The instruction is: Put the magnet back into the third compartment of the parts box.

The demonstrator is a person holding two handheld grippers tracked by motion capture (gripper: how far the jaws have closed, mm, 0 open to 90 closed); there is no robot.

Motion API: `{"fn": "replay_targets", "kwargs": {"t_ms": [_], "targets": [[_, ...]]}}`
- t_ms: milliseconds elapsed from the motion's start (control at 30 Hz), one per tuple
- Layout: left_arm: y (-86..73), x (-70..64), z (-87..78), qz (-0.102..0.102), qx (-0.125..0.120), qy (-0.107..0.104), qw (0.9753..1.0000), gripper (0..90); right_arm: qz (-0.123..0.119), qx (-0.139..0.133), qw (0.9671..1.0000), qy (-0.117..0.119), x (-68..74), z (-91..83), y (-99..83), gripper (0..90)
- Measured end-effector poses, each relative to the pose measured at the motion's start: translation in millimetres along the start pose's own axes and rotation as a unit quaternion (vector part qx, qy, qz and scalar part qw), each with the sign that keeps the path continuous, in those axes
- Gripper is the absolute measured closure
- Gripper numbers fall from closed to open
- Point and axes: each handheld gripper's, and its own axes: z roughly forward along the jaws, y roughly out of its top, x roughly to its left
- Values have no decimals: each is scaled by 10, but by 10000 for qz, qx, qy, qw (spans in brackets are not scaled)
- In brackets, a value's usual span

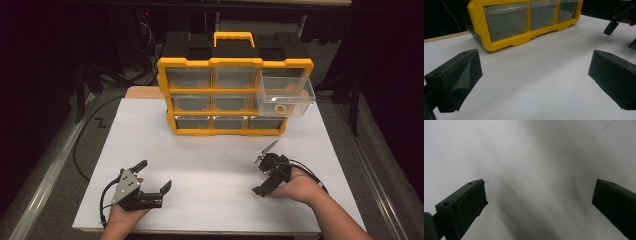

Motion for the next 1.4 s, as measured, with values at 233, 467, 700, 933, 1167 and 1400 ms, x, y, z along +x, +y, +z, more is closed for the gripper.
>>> {"fn": "replay_targets", "kwargs": {"t_ms": [233, 467, 700, 933, 1167, 1400], "targets": [[-5, 0, -3, -27, 22, 0, 10000, 1, 189, -602, 9980, -45, -41, 4, -105, 9], [-4, 6, 1, -38, 67, 10, 10000, 1, 325, -1577, 9870, 27, -14, 23, -237, 9], [-10, 0, -2, -58, 109, 5, 9999, 1, 419, -2265, 9731, -32, 26, 63, -332, 9], [-16, 1, 9, -74, 153, 2, 9999, 1, 438, -2846, 9576, -22, 103, 41, -350, 9], [-26, 10, -7, -100, 172, 20, 9998, 1, 627, -3634, 9292, -232, 149, 1, -445, 9], [-29, 20, -1, -201, 219, 7, 9996, 1, 1066, -4106, 9051, -298, 46, 5, -730, 9]]}}
